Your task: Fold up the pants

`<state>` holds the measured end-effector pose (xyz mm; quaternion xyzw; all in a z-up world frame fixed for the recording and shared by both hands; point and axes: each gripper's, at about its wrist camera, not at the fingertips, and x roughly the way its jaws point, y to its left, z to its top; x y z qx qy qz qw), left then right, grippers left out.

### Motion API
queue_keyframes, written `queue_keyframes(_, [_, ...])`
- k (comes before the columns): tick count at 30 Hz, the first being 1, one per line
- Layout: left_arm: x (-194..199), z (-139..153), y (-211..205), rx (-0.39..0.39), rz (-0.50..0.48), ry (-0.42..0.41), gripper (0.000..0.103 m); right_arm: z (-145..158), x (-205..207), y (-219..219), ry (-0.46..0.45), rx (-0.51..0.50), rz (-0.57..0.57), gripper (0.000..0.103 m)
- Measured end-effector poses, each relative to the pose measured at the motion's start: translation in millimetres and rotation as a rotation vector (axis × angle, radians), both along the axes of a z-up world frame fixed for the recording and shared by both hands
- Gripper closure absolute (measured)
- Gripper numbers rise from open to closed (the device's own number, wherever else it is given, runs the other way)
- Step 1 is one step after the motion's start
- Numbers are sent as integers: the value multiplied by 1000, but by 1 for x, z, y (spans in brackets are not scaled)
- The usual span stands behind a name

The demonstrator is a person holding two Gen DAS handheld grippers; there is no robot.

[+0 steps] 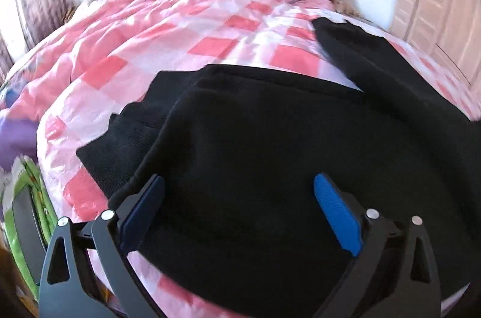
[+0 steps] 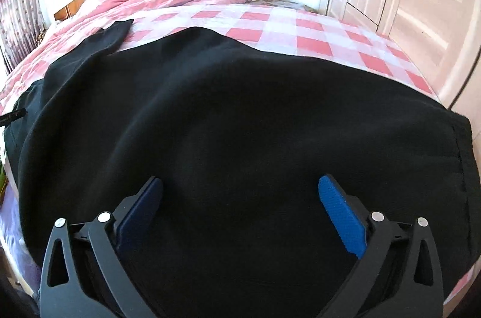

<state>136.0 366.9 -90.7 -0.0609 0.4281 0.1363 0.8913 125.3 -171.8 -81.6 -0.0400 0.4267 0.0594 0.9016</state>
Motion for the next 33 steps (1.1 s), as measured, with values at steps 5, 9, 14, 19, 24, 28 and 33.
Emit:
queue_keyframes(5, [36,-2,2,49,24,82,1,0,19,8,26,-11,-8,4])
queue_keyframes(9, [57,0,8,49,42,140,1,0,29,13,51,-14,-11,4])
queue_keyframes(14, [38,80,-29,139,145,10,17,0,16,11,25,3,3,4])
queue_keyframes(19, [77,134,-137,100,-147,-62,2,0,16,12,17,5,7,4])
queue_keyframes(24, [163,96,-226,117,-257,127,3,1,15,9,10,18,21,4])
queue_keyframes(28, [198,54,-263,203,-272,299,19,1,14,7,3,36,26,4])
queue_keyframes(33, [204,26,-266,255,-275,407,51,2,14,4,-6,64,29,4])
